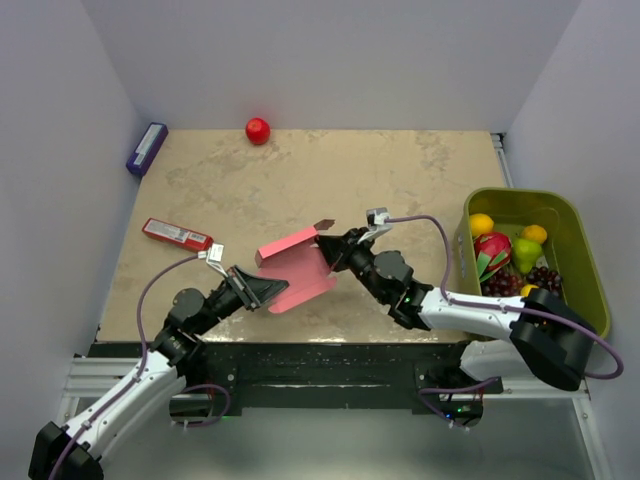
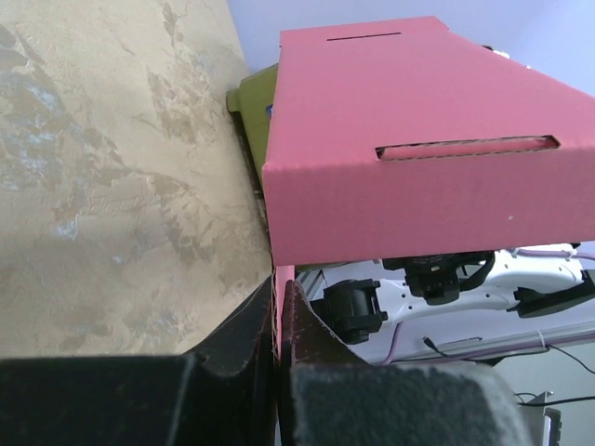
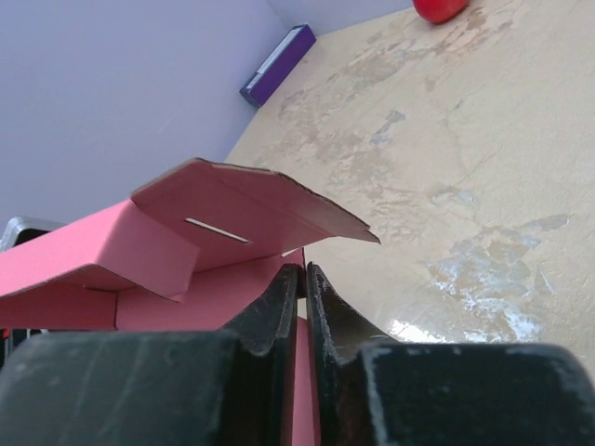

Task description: Fold the paper box

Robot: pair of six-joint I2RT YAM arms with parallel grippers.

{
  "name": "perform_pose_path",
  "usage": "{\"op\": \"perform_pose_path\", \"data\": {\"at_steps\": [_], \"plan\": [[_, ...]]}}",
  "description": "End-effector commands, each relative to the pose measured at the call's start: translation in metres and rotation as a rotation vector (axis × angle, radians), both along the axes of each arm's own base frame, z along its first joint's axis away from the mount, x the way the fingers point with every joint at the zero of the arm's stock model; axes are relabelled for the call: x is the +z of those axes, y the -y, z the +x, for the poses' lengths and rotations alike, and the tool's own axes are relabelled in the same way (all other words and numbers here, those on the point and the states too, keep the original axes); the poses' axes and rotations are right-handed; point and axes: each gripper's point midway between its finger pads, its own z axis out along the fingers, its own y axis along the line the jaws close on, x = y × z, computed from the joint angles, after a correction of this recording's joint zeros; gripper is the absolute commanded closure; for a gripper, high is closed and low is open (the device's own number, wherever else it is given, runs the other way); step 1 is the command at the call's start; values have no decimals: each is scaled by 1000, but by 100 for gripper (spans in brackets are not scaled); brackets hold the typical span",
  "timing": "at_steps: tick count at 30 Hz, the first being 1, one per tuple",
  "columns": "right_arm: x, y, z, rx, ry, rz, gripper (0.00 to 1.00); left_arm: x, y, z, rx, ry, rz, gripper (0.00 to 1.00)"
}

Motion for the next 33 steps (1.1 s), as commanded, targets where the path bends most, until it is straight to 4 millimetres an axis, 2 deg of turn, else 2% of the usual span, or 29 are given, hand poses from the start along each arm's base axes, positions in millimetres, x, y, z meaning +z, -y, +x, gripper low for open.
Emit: {"op": "perform_pose_path", "data": {"at_steps": [1,5,12,16,22,25,26,27,28,29,30,32,33], "plan": [[16,-5,1,3,48,31,93,-35,-1,-5,-14,-48,38,100],[16,-9,-2,22,61,34,94,-38,-1,-3,-3,-54,50,100],[12,-30,-12,59,74,-10,95,-41,2,-2,-12,-59,51,100],[2,-41,-19,55,73,-68,94,-41,2,-1,-12,-57,51,100],[-5,-47,-23,42,70,-104,92,-40,1,0,-3,-57,40,100],[-6,-46,-23,36,64,-115,80,-40,2,-1,-8,-59,33,100],[-6,-44,-24,34,62,-117,67,-41,2,-2,-11,-60,32,100],[-3,-40,-26,31,63,-111,63,-41,2,-2,-11,-60,30,100],[-5,-35,-26,21,56,-127,54,-42,1,-2,-9,-65,31,100],[-8,-30,-27,19,53,-143,50,-41,1,-2,-8,-61,29,100],[0,-23,-29,15,63,-134,47,-43,1,-2,-6,-65,31,100],[-17,-11,-37,29,38,-198,45,-44,1,-2,-11,-71,32,100],[-7,-2,-39,22,51,-183,41,-43,2,-3,-15,-67,26,100]]}}
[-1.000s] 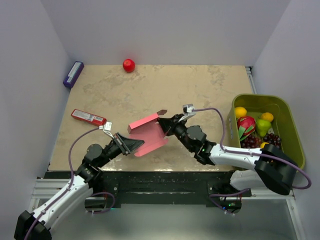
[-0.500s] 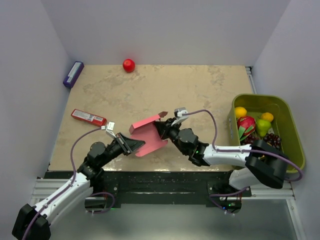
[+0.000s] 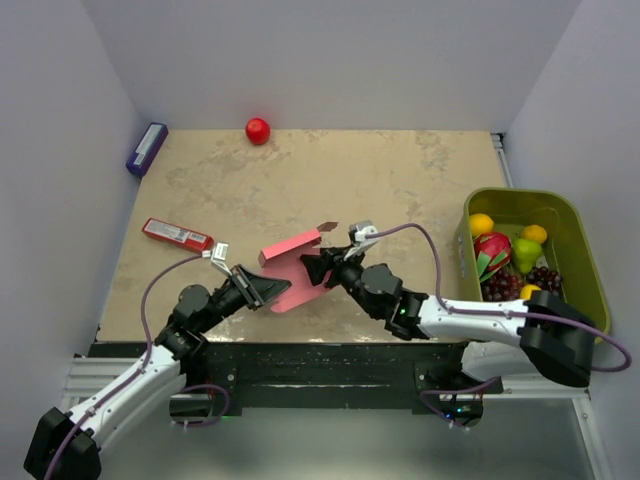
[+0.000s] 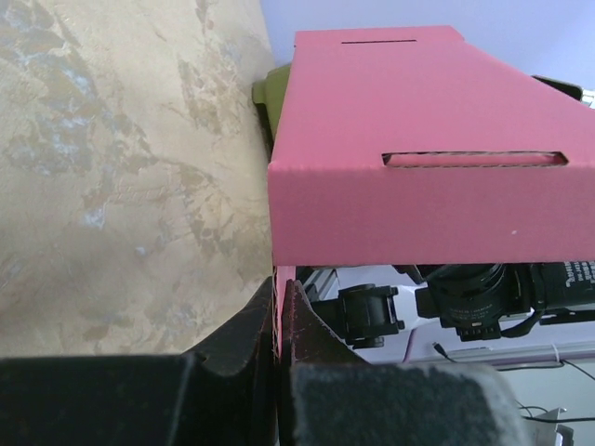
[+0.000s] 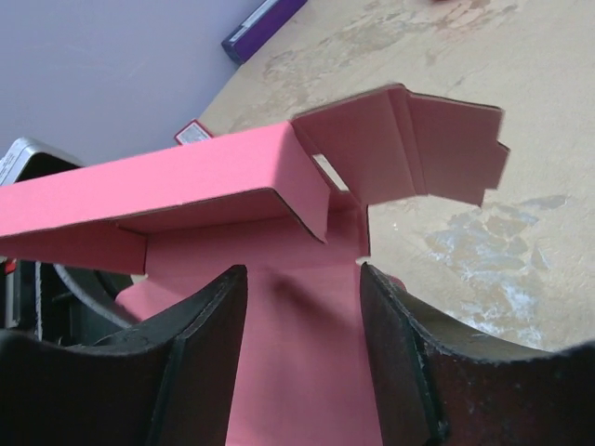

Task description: Fold the paper box

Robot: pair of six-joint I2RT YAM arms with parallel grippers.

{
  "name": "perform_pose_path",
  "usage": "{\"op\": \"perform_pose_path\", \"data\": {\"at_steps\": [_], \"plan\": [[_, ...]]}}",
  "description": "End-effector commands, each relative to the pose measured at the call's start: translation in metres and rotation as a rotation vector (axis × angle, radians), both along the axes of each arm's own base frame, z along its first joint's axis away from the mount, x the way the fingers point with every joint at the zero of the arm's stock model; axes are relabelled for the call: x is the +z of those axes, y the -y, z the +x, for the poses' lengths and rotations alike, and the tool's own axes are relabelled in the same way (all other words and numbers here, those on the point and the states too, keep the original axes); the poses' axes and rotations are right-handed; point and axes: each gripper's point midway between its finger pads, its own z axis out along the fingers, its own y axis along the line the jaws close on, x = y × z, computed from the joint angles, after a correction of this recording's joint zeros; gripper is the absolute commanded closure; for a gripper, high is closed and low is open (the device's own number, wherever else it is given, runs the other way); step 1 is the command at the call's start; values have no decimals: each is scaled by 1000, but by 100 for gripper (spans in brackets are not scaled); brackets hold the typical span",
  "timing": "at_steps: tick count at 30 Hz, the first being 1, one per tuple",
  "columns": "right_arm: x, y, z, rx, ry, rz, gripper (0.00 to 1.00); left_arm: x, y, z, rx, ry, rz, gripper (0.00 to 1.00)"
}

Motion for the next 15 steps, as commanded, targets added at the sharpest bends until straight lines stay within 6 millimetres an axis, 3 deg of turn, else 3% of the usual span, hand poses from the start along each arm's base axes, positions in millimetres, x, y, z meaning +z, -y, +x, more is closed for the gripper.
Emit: {"op": "perform_pose_path", "data": {"at_steps": [1,5,6,9,12,15], "plan": [[-3,30,-13,-6,-15,-57,39,-27,-1,-12,-31,-20,-12,100],[-22,68,-10,-48,-91,-99,33,-30,2,-14,-55,-35,-14,100],[-31,84,-1,-89,-118,-125,32,-32,4,-17,-75,-42,-14,100],[-32,114,11,-157,-121,-132,31,-33,7,-20,-106,-61,-23,100],[-22,124,16,-153,-57,-159,30,-35,9,-23,-132,-74,-19,100],[-7,116,16,-64,57,-237,33,-36,9,-25,-141,-81,-20,100]]}}
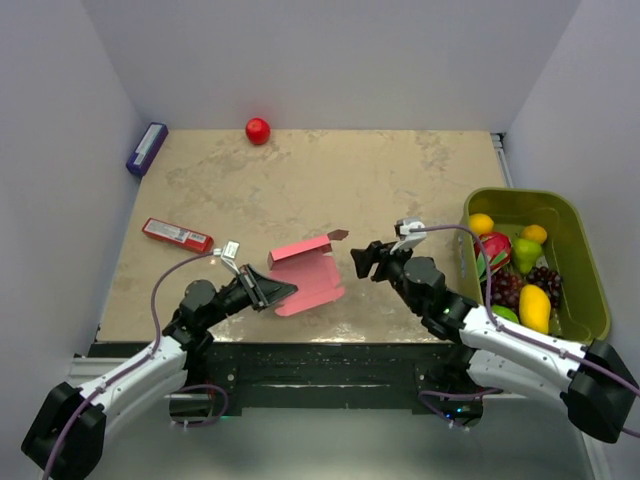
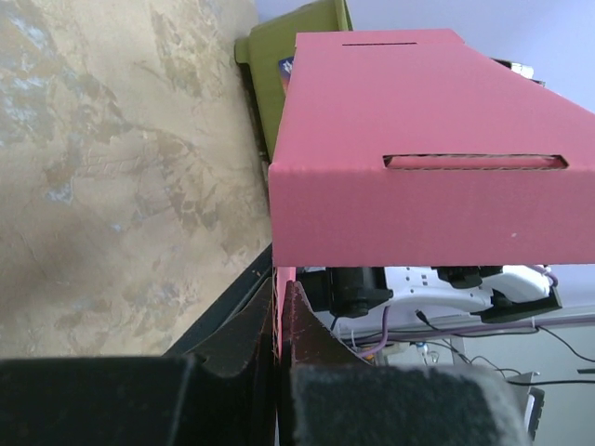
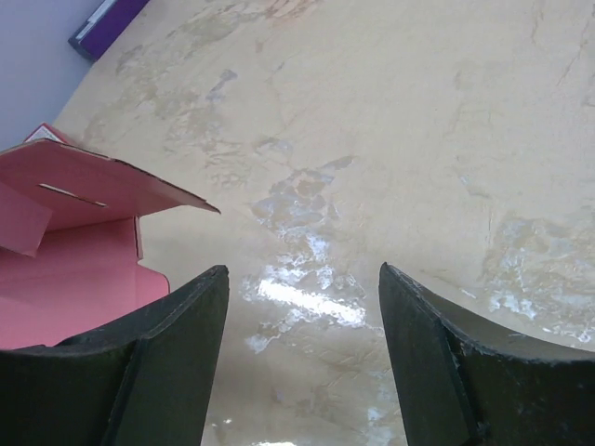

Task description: Fold the paper box

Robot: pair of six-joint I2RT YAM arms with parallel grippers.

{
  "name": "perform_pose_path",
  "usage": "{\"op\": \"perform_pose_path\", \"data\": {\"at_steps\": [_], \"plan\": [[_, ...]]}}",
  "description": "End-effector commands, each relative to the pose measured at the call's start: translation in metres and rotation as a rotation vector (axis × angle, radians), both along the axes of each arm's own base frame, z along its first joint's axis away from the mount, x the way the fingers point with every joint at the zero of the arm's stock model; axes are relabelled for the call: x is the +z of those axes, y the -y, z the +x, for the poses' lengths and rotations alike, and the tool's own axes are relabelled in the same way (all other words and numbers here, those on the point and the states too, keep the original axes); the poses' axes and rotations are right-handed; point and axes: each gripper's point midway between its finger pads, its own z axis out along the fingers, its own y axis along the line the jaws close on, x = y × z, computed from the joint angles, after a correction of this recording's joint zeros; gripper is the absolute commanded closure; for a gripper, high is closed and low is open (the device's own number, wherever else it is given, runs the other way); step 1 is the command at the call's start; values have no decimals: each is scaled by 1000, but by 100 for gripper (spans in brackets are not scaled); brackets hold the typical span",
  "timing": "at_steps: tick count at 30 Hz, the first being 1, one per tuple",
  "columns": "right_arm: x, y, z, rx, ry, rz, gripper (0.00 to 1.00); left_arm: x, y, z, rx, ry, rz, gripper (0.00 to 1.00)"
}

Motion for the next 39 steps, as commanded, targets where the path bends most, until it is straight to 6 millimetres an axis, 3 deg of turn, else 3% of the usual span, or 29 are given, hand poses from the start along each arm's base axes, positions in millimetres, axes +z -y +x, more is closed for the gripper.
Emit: {"op": "perform_pose_path", "data": {"at_steps": [1,5,10,20,27,30,32,33,34,35,39], "plan": [[18,-12,-3,153,131,-138,34,-32,-6,-19,-45,-46,4,100],[32,-19,-1,223,234,-248,38,-34,-6,-22,-55,-56,6,100],[63,-19,-6,256,419,-248,39,-36,-6,-26,-71,-69,13,100],[81,-35,-8,352,553,-311,43,-37,-5,-31,-95,-78,19,100],[78,-52,-7,421,552,-330,62,-38,-6,-30,-92,-77,23,100],[84,-63,-19,510,593,-302,67,-41,-6,-30,-91,-76,24,100],[87,-70,-24,553,601,-292,79,-51,-8,-35,-90,-129,-4,100],[86,-72,-24,565,590,-295,85,-43,-7,-36,-95,-101,-35,100],[74,-75,-23,587,545,-318,94,-49,-7,-37,-100,-127,-24,100],[77,-78,-22,597,538,-316,100,-50,-7,-36,-100,-127,-18,100],[60,-86,-19,621,445,-312,100,-53,-6,-30,-84,-130,4,100]]}}
